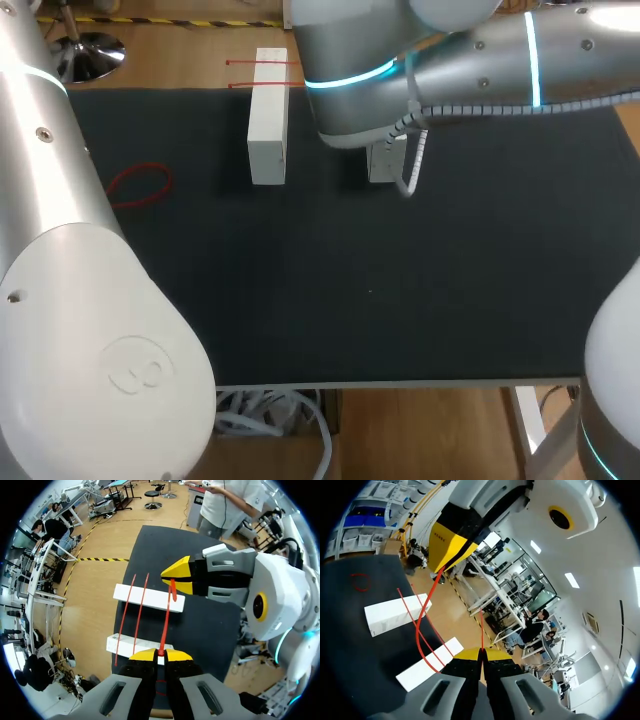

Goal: Grab the tape and strap the tape.

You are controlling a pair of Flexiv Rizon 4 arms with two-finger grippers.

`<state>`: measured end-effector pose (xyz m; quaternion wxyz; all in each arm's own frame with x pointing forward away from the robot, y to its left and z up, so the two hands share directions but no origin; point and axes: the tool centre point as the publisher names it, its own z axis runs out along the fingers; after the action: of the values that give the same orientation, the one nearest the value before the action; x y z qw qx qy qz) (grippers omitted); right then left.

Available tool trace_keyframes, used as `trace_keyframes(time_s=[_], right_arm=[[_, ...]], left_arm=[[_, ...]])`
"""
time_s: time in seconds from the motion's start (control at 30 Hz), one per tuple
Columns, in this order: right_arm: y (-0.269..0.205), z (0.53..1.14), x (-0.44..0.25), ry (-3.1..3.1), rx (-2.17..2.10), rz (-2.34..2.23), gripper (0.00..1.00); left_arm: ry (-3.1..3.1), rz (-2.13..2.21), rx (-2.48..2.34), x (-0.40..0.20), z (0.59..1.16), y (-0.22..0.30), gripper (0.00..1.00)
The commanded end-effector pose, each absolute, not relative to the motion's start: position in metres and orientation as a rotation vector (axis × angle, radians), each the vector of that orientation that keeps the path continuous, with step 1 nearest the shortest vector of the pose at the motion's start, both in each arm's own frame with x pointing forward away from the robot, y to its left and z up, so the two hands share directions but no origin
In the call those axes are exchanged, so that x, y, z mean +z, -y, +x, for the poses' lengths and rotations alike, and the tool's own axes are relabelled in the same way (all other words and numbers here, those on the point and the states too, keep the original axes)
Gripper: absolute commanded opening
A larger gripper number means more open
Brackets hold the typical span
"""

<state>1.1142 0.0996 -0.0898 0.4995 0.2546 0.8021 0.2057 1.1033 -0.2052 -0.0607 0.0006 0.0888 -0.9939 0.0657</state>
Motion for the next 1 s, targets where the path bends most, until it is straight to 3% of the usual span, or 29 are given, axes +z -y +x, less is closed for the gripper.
trace_keyframes(time_s=[0.03, 1.0], right_arm=[[-0.108, 1.114, -0.088, -1.938, 0.478, 0.622, 0.0], [-0.123, 1.115, -0.086, -1.908, 0.47, 0.617, 0.0]], left_arm=[[3.118, 0.277, 0.197, -0.059, 1.104, 0.206, 0.0], [3.118, 0.277, 0.197, -0.059, 1.104, 0.206, 0.0]])
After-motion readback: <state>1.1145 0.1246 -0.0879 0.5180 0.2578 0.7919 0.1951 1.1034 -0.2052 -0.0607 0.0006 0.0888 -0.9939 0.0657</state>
